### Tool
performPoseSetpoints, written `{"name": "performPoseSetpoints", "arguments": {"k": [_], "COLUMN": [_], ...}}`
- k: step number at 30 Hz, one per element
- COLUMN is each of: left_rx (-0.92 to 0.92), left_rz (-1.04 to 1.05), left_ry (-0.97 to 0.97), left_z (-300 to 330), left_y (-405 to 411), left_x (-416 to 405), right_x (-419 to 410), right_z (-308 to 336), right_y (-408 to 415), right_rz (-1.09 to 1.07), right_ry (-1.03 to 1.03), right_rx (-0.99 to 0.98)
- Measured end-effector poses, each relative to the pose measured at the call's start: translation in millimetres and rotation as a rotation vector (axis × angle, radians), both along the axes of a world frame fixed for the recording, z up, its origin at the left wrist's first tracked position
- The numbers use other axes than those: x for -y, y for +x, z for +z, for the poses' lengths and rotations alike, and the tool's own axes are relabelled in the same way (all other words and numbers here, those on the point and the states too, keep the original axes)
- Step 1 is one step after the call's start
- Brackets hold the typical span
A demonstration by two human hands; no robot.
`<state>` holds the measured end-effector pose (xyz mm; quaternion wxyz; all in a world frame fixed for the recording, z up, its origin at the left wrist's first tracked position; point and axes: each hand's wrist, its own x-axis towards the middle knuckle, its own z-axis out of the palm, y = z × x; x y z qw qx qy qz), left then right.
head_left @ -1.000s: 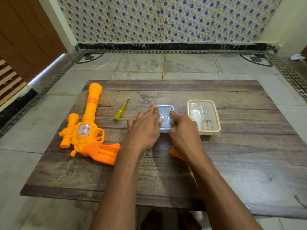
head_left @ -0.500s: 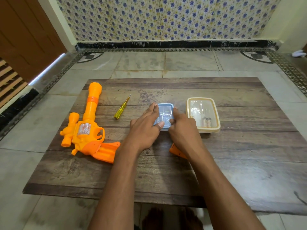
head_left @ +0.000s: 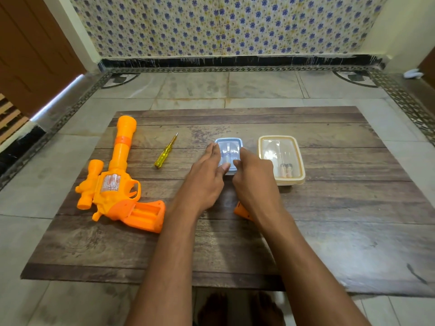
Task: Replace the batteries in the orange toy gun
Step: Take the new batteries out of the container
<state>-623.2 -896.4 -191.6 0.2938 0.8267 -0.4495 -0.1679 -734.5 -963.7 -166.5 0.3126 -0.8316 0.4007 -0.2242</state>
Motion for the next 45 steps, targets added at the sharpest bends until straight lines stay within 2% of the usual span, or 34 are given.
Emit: {"name": "performPoseSetpoints", "arguments": {"k": [4,10,13,17,21,23,27,30,34,36,38,42,45], "left_rx": [0.020,0.058,0.132,0.350,0.490,0.499,0.433,0.384,0.391,0.347,0.220,-0.284,-0.694], "left_rz": [-0.014,0.007,0.072,0.016,0.012,0.062,0.110,0.126,0.239,0.308,0.380,0.420,0.351], "left_ry": [-0.019,-0.059,-0.183,-0.378,-0.363,-0.367,-0.356,-0.380,-0.573,-0.691,-0.761,-0.830,-0.850], "left_z": [-4.2,-1.4,9.7,17.5,16.7,19.8,20.8,20.5,22.1,24.6,26.3,24.4,26.5], "left_y": [-1.4,-9.6,-21.2,-42.2,-61.5,-68.2,-74.0,-78.9,-84.8,-85.3,-81.3,-68.7,-64.3], "left_x": [5.2,9.7,15.6,27.8,38.1,40.8,43.4,45.1,45.8,43.7,41.9,40.7,38.3], "right_x": [-1.2,18.4,31.6,44.2,53.7,58.9,65.7,69.8,71.8,68.0,61.5,44.7,35.9], "right_z": [4.2,4.1,2.2,-0.1,-8.8,-11.9,-17.4,-21.5,-19.3,-12.2,-1.4,14.3,17.4], "right_y": [-5.4,-31.4,-47.8,-65.5,-78.0,-82.9,-86.0,-85.7,-84.4,-83.9,-83.8,-81.0,-73.9], "right_rz": [-0.021,-0.063,-0.068,-0.219,-0.377,-0.381,-0.334,-0.328,-0.348,-0.330,-0.283,-0.112,-0.064], "right_ry": [-0.164,-0.442,-0.476,-0.452,-0.267,-0.158,-0.023,-0.025,-0.060,-0.043,0.047,0.274,0.301], "right_rx": [0.021,0.289,0.331,0.314,0.071,0.014,0.031,0.038,0.154,0.274,0.409,0.583,0.622]}}
